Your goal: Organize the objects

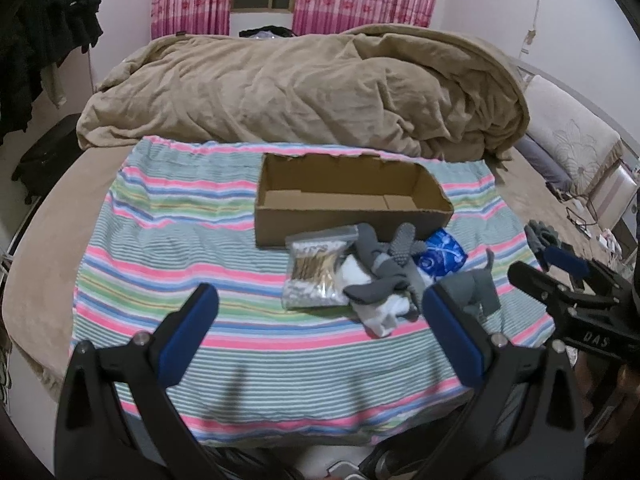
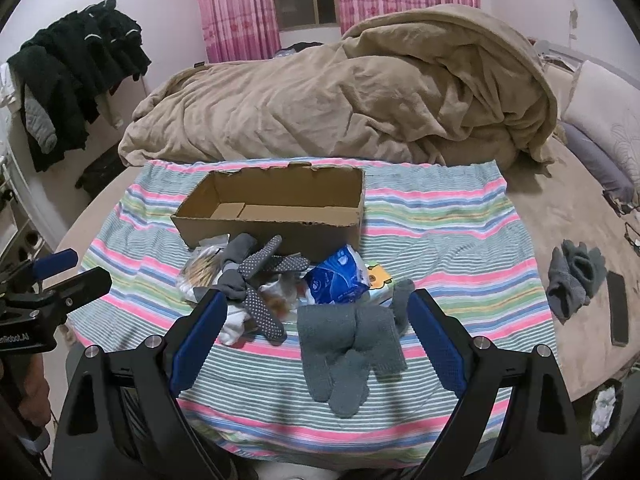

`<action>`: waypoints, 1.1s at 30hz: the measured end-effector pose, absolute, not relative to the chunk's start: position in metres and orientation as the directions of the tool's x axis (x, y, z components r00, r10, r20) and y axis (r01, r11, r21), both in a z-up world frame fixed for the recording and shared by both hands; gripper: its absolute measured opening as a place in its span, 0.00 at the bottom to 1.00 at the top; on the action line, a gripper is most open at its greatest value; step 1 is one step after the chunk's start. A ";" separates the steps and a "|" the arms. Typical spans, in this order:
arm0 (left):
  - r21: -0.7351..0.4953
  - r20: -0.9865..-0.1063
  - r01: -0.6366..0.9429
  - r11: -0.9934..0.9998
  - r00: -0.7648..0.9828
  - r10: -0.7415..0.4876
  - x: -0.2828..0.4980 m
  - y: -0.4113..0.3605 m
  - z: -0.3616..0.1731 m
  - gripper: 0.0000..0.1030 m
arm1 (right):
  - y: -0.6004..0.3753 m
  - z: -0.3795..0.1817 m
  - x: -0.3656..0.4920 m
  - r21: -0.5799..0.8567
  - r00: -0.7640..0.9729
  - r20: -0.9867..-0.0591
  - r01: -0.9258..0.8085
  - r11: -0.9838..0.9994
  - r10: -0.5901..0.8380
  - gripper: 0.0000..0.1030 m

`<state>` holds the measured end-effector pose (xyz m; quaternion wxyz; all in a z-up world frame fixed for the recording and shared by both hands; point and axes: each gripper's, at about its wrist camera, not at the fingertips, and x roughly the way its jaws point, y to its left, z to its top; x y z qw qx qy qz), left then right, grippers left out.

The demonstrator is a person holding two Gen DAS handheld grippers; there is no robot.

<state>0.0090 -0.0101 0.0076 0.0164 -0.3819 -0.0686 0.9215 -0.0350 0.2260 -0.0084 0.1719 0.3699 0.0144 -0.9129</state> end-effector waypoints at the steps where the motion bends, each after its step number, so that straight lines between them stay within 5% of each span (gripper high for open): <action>1: -0.137 -0.702 0.021 -0.990 -0.708 0.083 0.009 -0.010 0.007 1.00 | 0.227 -0.008 -0.036 0.102 -0.666 -0.682 0.322 -0.941 -0.302 0.92; 33: -0.137 -0.713 0.009 -0.991 -0.695 0.092 0.007 -0.007 0.001 1.00 | 0.228 -0.018 -0.037 0.123 -0.640 -0.704 0.317 -0.940 -0.308 0.92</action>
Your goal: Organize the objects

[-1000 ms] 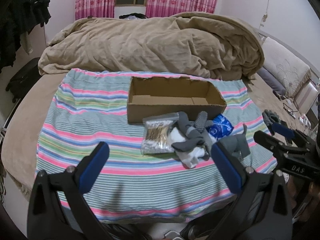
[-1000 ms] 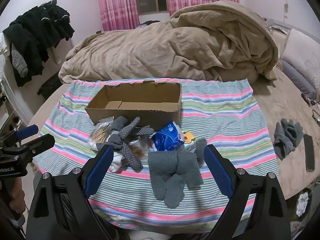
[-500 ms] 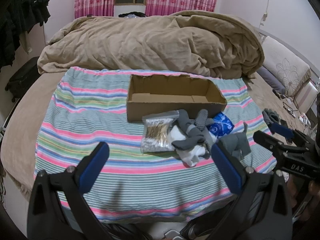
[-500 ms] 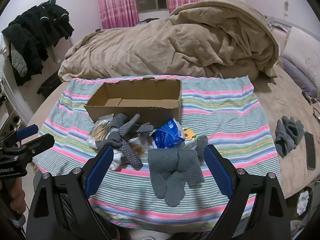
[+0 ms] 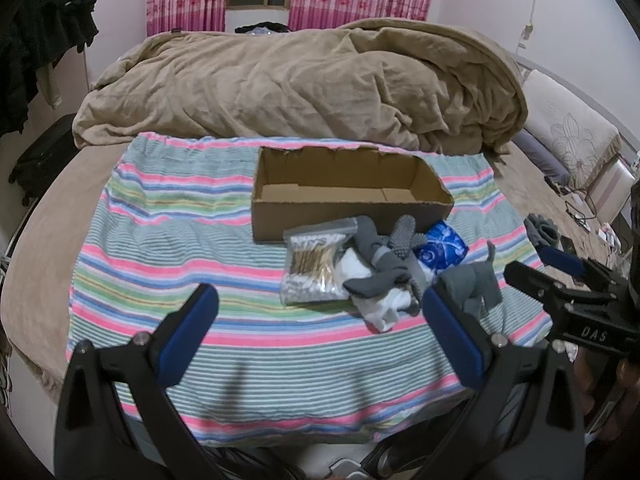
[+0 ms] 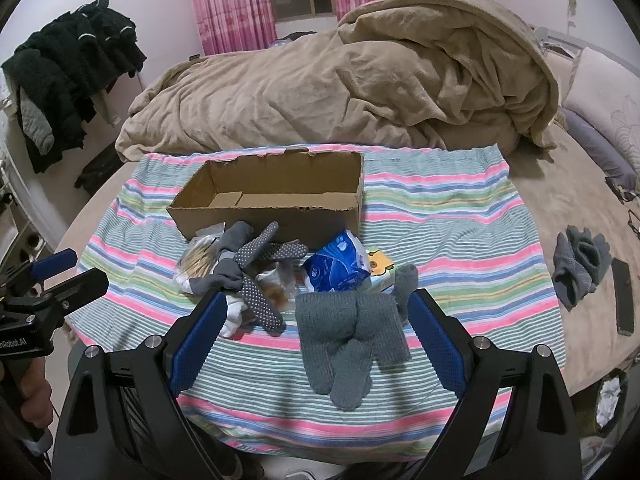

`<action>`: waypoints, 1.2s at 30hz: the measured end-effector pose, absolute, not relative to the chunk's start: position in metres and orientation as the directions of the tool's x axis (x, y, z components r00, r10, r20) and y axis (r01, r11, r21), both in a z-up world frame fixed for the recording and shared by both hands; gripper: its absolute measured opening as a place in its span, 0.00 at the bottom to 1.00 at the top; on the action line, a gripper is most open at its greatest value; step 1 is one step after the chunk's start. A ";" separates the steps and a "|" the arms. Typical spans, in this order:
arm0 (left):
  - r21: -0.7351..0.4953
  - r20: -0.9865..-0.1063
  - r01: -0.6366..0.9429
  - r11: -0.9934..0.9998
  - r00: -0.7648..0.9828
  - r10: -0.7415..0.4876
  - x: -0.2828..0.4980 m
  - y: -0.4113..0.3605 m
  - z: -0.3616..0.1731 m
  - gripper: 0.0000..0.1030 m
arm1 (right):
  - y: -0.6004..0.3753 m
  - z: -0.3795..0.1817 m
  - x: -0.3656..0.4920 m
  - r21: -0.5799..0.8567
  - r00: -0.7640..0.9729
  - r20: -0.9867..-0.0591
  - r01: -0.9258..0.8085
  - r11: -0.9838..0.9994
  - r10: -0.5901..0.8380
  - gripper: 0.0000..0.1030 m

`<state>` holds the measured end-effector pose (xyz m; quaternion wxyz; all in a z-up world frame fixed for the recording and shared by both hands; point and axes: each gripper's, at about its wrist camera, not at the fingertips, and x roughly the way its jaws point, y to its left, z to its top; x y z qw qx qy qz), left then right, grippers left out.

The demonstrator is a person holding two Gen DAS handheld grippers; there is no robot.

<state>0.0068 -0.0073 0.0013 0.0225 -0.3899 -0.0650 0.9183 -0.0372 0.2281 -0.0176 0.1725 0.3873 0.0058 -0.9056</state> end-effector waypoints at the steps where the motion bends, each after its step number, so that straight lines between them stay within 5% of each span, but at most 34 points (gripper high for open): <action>1: -0.139 -0.714 0.009 -0.990 -0.694 0.093 0.007 -0.008 0.001 1.00 | 0.228 -0.019 -0.038 0.125 -0.639 -0.705 0.317 -0.940 -0.309 0.92; 36: -0.146 -0.705 0.018 -0.989 -0.704 0.091 0.007 -0.014 0.002 1.00 | 0.221 -0.019 -0.040 0.114 -0.633 -0.713 0.320 -0.941 -0.302 0.92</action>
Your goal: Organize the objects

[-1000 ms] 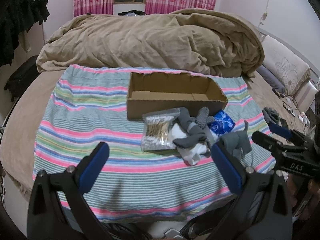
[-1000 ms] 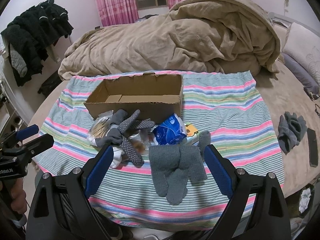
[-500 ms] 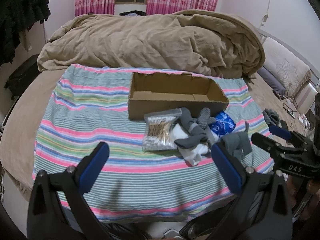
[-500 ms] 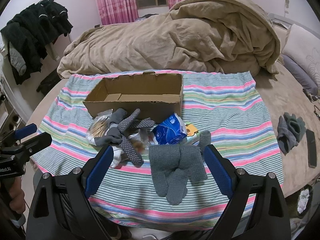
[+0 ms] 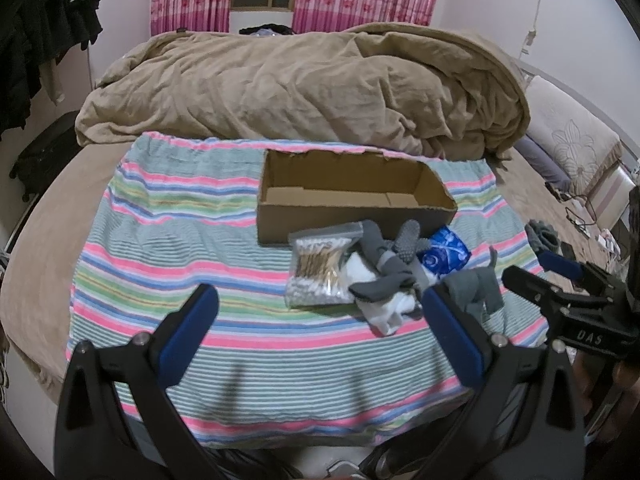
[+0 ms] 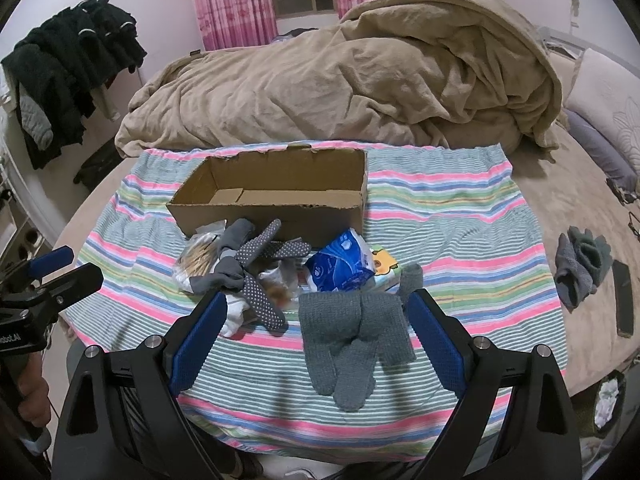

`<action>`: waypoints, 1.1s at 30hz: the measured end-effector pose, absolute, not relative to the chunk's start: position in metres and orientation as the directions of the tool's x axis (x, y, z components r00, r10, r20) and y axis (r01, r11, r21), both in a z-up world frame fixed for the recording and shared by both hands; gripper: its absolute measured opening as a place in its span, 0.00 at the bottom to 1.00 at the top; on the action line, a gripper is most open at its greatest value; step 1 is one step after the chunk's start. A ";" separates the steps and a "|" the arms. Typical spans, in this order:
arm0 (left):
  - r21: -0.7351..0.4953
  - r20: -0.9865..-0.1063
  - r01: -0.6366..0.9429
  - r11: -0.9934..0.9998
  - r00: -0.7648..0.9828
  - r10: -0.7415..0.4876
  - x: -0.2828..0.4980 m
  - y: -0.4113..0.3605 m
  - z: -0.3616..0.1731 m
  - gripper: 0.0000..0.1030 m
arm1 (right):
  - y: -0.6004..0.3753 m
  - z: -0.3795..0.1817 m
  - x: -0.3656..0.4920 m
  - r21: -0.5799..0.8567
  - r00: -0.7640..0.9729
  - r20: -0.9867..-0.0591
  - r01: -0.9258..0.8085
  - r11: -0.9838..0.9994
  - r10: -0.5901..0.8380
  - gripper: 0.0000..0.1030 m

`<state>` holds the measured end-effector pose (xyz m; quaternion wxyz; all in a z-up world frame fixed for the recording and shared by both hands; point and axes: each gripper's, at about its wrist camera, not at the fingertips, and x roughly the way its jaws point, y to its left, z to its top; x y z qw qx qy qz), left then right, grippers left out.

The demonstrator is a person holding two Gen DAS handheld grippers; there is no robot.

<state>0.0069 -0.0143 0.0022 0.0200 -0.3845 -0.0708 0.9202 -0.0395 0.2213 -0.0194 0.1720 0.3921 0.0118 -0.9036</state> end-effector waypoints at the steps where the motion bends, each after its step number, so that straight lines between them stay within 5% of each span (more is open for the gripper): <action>1: -0.146 -0.703 0.018 -0.989 -0.705 0.091 0.006 -0.014 0.003 1.00 | 0.222 -0.018 -0.040 0.114 -0.635 -0.711 0.320 -0.941 -0.301 0.92; 30: -0.153 -0.756 0.003 -0.988 -0.644 0.115 -0.062 -0.017 -0.067 0.99 | 0.229 -0.073 -0.083 0.147 -0.545 -0.789 0.278 -0.949 -0.282 0.92; 33: -0.170 -0.765 -0.007 -0.985 -0.630 0.137 -0.074 -0.021 -0.079 0.91 | 0.229 -0.083 -0.089 0.149 -0.526 -0.804 0.271 -0.951 -0.276 0.92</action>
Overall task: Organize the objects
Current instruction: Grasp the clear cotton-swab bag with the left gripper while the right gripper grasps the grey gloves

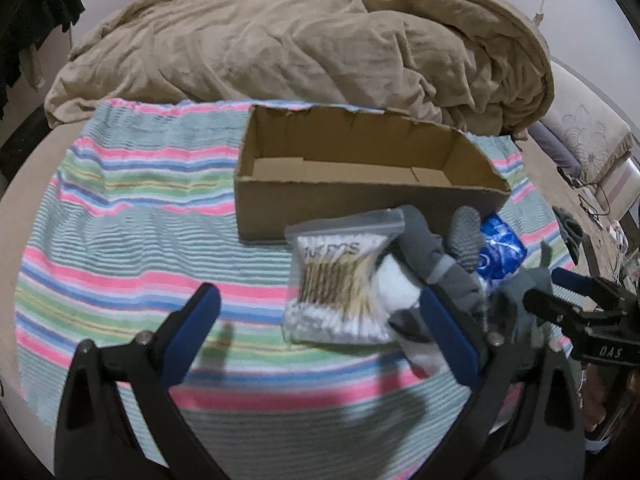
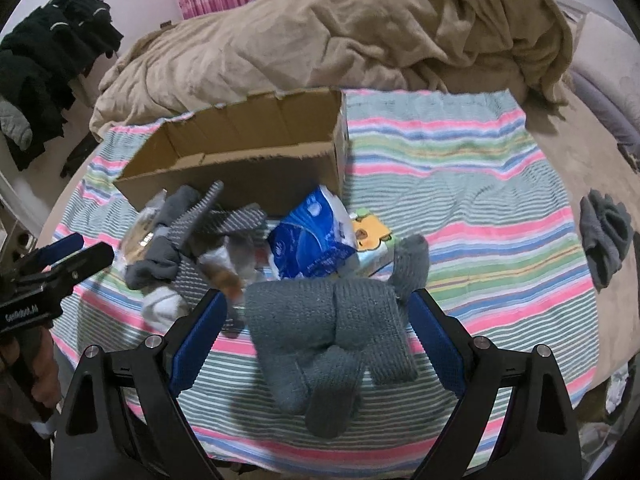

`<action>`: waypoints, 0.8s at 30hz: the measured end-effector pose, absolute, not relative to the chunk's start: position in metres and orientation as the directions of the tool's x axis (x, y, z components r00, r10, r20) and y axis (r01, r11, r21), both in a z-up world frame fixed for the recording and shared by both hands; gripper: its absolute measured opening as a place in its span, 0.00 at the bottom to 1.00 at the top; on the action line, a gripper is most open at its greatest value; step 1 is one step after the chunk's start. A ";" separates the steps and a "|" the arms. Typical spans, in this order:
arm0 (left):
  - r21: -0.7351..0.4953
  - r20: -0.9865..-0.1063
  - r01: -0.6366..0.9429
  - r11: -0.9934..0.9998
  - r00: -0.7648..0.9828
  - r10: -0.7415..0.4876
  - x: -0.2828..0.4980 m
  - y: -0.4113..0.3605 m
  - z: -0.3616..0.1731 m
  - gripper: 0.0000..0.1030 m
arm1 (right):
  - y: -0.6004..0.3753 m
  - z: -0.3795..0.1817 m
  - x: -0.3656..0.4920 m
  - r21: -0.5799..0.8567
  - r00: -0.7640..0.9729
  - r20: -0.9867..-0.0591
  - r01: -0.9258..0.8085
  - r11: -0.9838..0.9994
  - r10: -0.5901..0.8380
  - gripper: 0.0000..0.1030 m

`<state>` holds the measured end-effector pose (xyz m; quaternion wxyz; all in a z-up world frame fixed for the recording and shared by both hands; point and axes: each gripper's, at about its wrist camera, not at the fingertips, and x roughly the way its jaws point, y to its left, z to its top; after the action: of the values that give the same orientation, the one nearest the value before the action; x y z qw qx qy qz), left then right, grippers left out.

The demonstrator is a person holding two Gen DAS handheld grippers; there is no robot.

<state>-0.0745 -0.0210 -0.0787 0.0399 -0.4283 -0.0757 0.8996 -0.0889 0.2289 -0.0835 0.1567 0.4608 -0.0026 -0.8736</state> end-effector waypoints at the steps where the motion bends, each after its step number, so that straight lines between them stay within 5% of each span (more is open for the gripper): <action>1: -0.174 -0.774 -0.006 -0.985 -0.617 0.140 -0.079 -0.022 -0.083 0.85 | 0.229 -0.088 -0.091 0.150 -0.519 -0.810 0.268 -0.952 -0.273 0.92; 10: -0.232 -0.802 -0.013 -0.973 -0.563 0.199 -0.102 -0.028 -0.115 0.83 | 0.235 -0.112 -0.103 0.189 -0.475 -0.830 0.250 -0.949 -0.291 0.92; 15: -0.280 -0.792 -0.052 -0.959 -0.552 0.261 -0.103 -0.023 -0.119 0.53 | 0.237 -0.116 -0.105 0.220 -0.471 -0.820 0.265 -0.939 -0.325 0.83; 24: -0.299 -0.782 -0.056 -0.953 -0.558 0.278 -0.090 -0.020 -0.105 0.43 | 0.239 -0.115 -0.099 0.237 -0.469 -0.804 0.314 -0.920 -0.367 0.65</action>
<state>-0.0905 -0.0204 -0.1051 0.0953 -0.4601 -0.1205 0.8745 -0.0990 0.2391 -0.1147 0.1986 0.4756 -0.0280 -0.8565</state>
